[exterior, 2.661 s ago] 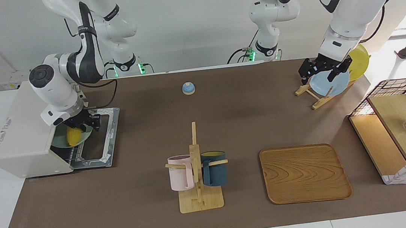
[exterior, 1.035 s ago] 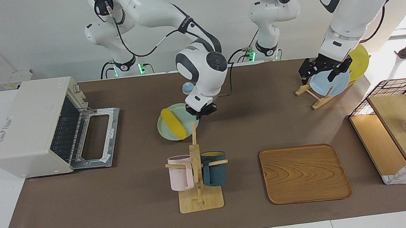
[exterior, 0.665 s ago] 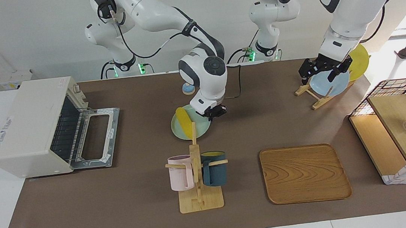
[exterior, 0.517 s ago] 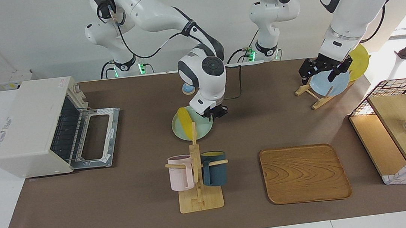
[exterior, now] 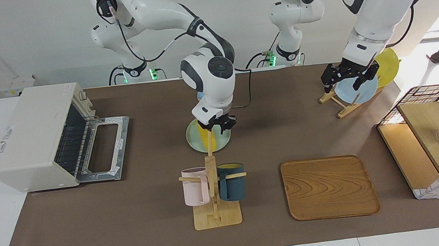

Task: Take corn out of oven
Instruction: 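Set the plate on the table while the left gripper reaches toward it, then grasp the yellow corn with the left gripper while the right gripper withdraws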

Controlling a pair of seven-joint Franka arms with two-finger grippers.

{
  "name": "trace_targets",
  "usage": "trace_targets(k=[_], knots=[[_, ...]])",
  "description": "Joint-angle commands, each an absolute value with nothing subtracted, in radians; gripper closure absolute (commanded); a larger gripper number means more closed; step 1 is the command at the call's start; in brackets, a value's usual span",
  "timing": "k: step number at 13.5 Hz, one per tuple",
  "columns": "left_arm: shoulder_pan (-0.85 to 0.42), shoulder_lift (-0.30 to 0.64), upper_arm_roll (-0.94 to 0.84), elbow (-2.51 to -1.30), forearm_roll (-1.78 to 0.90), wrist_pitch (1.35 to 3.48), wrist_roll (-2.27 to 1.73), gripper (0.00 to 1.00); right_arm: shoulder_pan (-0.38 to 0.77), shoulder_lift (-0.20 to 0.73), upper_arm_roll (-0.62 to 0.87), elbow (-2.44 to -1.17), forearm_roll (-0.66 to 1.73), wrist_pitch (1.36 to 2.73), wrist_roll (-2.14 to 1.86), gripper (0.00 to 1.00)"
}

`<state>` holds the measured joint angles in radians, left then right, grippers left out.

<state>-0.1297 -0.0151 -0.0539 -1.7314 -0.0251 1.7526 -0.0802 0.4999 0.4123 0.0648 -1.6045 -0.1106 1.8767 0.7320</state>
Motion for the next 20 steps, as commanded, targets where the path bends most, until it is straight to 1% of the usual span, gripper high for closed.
trace_targets(k=[1,3,5,7,9,10,11,12,14,16,20], knots=[[-0.214,-0.035,-0.049,-1.792,-0.034,1.827,-0.158,0.0,0.39,0.304,0.075,-1.765,-0.162,1.881,0.652,1.0],[-0.29,-0.008,-0.051,-1.802,-0.037,1.865,-0.215,0.0,0.286,0.253,0.075,-1.886,-0.169,1.946,0.604,1.0],[-0.368,0.029,-0.051,-1.816,-0.061,1.917,-0.291,0.0,0.198,0.235,0.075,-1.957,-0.17,1.979,0.595,1.0],[-0.466,0.087,-0.051,-1.816,-0.069,1.997,-0.397,0.0,0.155,0.209,0.074,-2.05,-0.181,2.052,0.594,1.0],[-0.567,0.142,-0.049,-1.816,-0.071,2.072,-0.509,0.0,0.098,0.199,0.075,-2.115,-0.205,2.132,0.583,1.0],[-0.615,0.173,-0.048,-1.816,-0.071,2.121,-0.558,0.0,0.088,0.199,0.075,-2.141,-0.209,2.172,0.566,1.0],[-0.639,0.196,-0.048,-1.816,-0.069,2.15,-0.571,0.0,0.069,0.202,0.075,-2.163,-0.215,2.204,0.549,1.0],[-0.652,0.224,-0.051,-1.812,-0.071,2.17,-0.581,0.0,0.06,0.202,0.075,-2.166,-0.238,2.204,0.542,1.0],[-0.725,0.296,-0.048,-1.81,-0.071,2.259,-0.65,0.0,0.057,0.202,0.075,-2.166,-0.285,2.189,0.542,1.0],[-0.77,0.365,-0.046,-1.804,-0.071,2.333,-0.69,0.0,0.037,0.201,0.074,-2.166,-0.314,2.18,0.54,1.0],[-0.82,0.42,-0.046,-1.789,-0.069,2.378,-0.695,0.0,0.023,0.199,0.075,-2.152,-0.458,2.116,0.528,1.0]])
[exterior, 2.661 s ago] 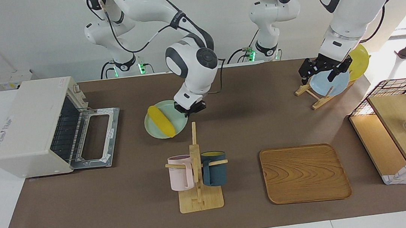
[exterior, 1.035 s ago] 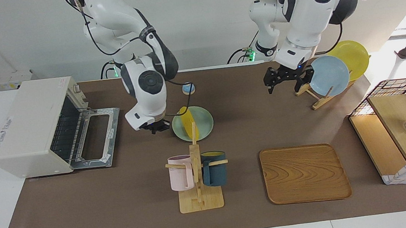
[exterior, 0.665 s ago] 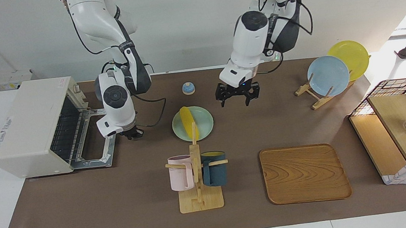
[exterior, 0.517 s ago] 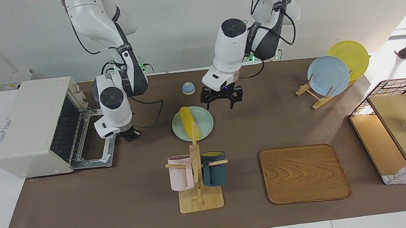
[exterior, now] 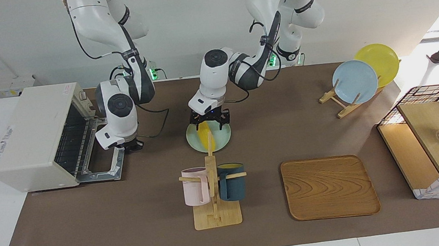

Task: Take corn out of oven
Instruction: 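Grasp the yellow corn with the left gripper while the right gripper withdraws, then lift the corn off the plate with the left gripper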

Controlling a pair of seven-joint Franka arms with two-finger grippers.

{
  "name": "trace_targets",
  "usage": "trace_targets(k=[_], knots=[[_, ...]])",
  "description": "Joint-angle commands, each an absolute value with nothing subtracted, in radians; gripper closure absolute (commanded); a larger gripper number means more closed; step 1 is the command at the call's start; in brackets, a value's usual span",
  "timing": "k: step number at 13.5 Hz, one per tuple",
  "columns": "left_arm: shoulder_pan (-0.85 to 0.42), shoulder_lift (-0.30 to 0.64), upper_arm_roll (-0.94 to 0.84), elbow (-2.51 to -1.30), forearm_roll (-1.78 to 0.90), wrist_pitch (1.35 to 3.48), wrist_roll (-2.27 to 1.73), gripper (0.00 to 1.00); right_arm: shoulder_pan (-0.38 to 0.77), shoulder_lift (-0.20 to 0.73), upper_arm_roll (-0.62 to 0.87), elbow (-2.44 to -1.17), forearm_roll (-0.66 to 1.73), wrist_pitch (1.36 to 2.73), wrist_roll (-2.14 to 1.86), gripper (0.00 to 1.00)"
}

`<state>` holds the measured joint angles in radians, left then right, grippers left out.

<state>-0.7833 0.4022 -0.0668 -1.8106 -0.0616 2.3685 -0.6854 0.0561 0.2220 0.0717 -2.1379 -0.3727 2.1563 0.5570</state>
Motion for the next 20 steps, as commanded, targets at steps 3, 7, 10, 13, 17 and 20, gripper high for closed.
trace_targets(k=[3,7,10,13,17,20], knots=[[-0.833,0.437,-0.044,-1.795,-0.066,2.391,-0.703,0.0,0.012,0.204,0.075,-2.036,-0.472,1.982,0.422,1.0],[-0.833,0.451,-0.043,-1.805,-0.066,2.419,-0.71,0.0,-0.047,0.16,0.077,-1.915,-0.46,1.835,0.232,1.0],[-0.834,0.449,-0.043,-1.827,-0.064,2.433,-0.712,0.0,-0.089,0.101,0.075,-1.913,-0.431,1.815,0.126,1.0],[-0.836,0.449,-0.041,-1.827,-0.063,2.433,-0.729,0.0,-0.135,0.077,0.077,-1.911,-0.411,1.805,0.052,1.0],[-0.834,0.449,-0.041,-1.818,-0.063,2.43,-0.747,0.92,-0.147,0.058,0.077,-1.87,-0.368,1.758,-0.009,1.0],[-0.825,0.44,-0.04,-1.801,-0.061,2.404,-0.765,1.0,-0.146,0.06,0.078,-1.728,-0.229,1.611,-0.038,1.0]])
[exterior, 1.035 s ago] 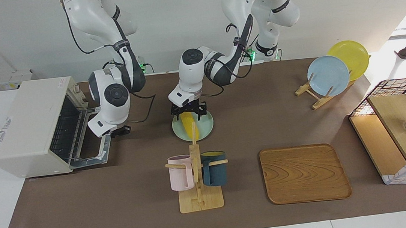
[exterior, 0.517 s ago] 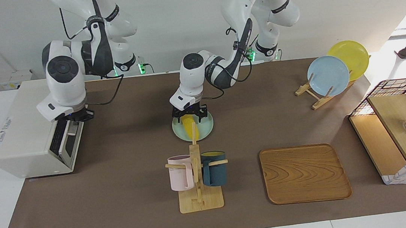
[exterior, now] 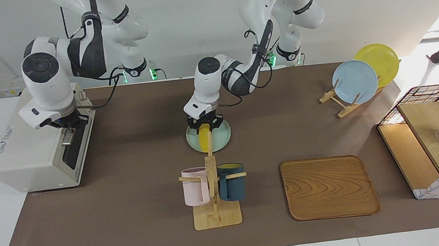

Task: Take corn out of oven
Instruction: 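Lift the corn off the plate with the left gripper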

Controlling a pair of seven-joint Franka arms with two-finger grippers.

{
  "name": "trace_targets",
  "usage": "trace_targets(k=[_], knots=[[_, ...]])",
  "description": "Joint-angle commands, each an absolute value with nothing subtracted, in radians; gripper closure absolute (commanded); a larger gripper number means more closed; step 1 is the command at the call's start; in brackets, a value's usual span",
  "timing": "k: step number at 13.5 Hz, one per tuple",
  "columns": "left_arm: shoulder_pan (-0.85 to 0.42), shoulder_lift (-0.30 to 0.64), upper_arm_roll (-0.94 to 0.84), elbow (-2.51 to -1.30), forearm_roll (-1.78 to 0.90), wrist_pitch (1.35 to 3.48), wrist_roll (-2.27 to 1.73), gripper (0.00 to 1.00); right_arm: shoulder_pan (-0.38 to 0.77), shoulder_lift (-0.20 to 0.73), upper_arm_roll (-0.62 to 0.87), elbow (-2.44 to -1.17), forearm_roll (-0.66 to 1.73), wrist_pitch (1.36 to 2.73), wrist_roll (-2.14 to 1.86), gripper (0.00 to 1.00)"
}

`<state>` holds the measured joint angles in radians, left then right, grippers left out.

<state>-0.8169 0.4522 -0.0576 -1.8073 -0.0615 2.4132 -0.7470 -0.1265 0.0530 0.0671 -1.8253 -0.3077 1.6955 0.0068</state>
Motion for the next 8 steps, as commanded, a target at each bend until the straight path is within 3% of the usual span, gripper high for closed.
trace_targets(k=[1,4,5,6,7,8], knots=[[-0.818,0.422,-0.037,-1.801,-0.06,2.373,-0.759,1.0,-0.144,0.055,0.08,-1.688,-0.162,1.576,-0.038,1.0],[-0.738,0.286,-0.002,-1.801,-0.058,2.194,-0.663,1.0,-0.132,0.049,0.089,-1.628,-0.035,1.542,-0.029,0.93],[-0.688,0.255,-0.002,-1.801,-0.058,2.133,-0.6,1.0,-0.132,0.049,0.089,-1.626,-0.002,1.537,-0.029,0.8],[-0.634,0.226,-0.002,-1.801,-0.058,2.082,-0.536,1.0,-0.133,0.045,0.089,-1.623,0.018,1.51,-0.029,0.44],[-0.556,0.215,-0.002,-1.799,-0.058,2.065,-0.467,1.0,-0.132,0.04,0.094,-1.618,0.02,1.497,-0.029,0.0],[-0.493,0.218,-0.002,-1.789,-0.058,2.062,-0.404,1.0,-0.13,0.034,0.106,-1.617,0.018,1.491,-0.029,0.0]])
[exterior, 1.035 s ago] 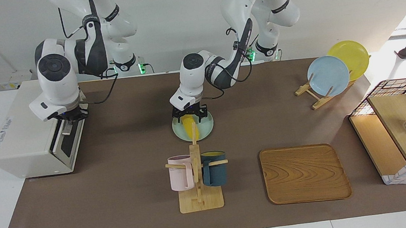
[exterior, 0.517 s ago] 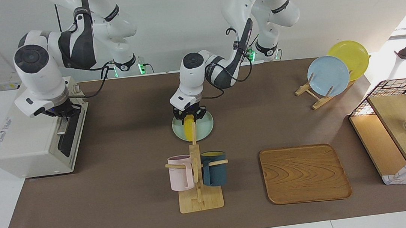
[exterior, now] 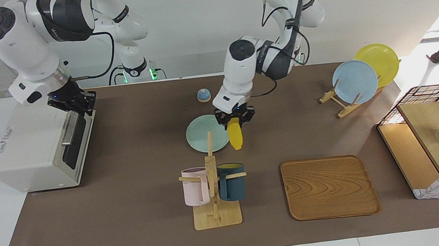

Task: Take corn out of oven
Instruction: 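Carry the corn to the wooden tray and lower it with the left gripper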

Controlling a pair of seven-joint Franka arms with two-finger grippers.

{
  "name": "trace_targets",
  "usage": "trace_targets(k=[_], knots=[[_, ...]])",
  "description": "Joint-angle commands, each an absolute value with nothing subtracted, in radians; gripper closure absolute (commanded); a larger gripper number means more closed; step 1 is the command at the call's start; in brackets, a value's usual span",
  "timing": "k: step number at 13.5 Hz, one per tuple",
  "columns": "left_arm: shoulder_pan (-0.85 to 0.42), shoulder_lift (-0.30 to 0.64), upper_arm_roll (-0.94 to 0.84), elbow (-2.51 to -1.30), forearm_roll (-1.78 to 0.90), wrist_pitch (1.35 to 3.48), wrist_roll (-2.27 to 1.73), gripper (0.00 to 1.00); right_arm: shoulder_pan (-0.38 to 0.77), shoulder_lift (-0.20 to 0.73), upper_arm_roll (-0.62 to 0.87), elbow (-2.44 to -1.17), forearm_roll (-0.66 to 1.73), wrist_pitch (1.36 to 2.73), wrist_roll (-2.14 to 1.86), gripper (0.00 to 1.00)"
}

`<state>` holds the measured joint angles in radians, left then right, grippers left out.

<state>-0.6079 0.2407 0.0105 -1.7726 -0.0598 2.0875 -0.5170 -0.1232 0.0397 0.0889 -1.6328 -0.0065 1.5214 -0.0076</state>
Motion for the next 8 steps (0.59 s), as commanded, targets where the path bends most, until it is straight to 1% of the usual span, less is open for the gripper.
trace_targets(k=[1,3,5,6,8], knots=[[-0.438,0.225,-0.002,-1.766,-0.058,2.063,-0.338,1.0,-0.13,0.037,0.126,-1.6,0.015,1.479,-0.028,0.0],[-0.312,0.251,-0.003,-1.723,-0.06,2.057,-0.232,1.0,-0.13,0.04,0.137,-1.586,0.014,1.468,-0.002,0.0],[-0.203,0.297,-0.003,-1.645,-0.057,1.985,-0.085,1.0,-0.13,0.044,0.137,-1.583,0.005,1.467,0.023,0.0],[-0.166,0.346,-0.002,-1.579,-0.055,1.959,-0.04,1.0,-0.132,0.044,0.137,-1.583,0.003,1.468,0.023,0.0],[-0.137,0.463,-0.002,-1.461,-0.046,1.944,-0.031,1.0,-0.129,0.045,0.138,-1.58,0.002,1.468,0.025,0.0]])
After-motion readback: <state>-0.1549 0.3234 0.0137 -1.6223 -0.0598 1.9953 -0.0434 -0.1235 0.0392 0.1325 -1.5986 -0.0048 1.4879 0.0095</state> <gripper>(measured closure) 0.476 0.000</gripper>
